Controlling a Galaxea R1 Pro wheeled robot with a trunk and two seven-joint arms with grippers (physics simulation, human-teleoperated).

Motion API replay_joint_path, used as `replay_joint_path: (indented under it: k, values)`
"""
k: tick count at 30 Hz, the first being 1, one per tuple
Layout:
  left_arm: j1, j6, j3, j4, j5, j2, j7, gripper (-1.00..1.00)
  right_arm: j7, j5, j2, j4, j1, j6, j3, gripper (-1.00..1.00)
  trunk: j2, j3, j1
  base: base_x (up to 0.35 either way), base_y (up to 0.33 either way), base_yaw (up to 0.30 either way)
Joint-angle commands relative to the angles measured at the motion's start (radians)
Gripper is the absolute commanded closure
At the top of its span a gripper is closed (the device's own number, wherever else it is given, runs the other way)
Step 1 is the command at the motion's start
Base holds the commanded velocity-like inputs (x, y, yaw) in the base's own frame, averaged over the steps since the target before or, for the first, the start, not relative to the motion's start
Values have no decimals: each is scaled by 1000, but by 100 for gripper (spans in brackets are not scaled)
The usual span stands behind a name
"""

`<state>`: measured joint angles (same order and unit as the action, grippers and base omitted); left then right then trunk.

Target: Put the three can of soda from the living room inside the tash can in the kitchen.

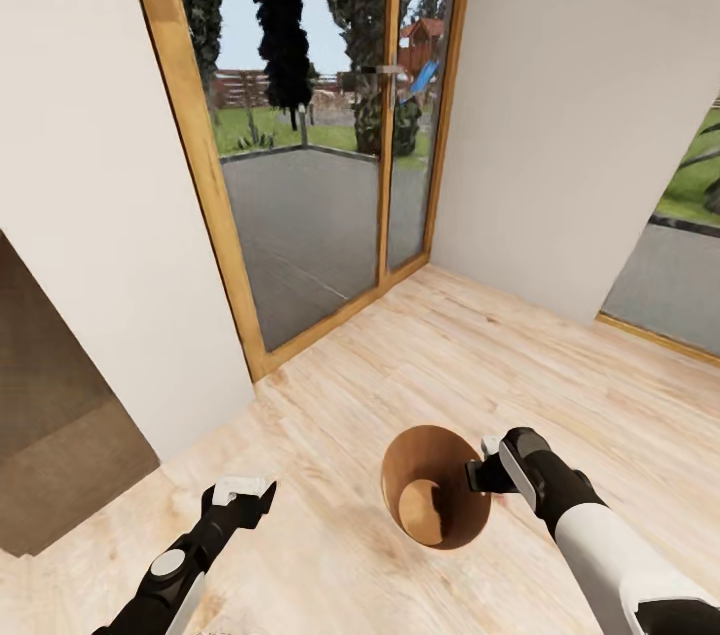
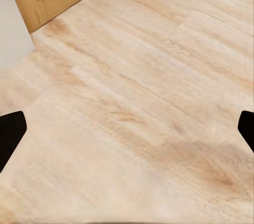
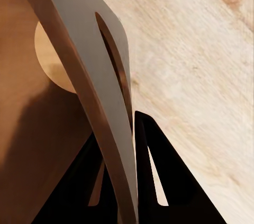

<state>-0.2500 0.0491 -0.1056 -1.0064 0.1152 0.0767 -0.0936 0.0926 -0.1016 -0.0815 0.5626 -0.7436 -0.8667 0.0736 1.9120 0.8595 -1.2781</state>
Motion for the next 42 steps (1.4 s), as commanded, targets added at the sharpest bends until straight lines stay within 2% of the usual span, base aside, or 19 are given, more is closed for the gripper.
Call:
replay_joint_path:
  k: [1,42]
  values:
    - [0,0,0,0,0,0,0,-100,7,-20,0,0,0,0,-2,100,0,0,0,0,0,245]
    - [0,0,0,0,0,0,2,-100,7,-20,11,-1,0,2,-2,100,0,0,0,0,0,245]
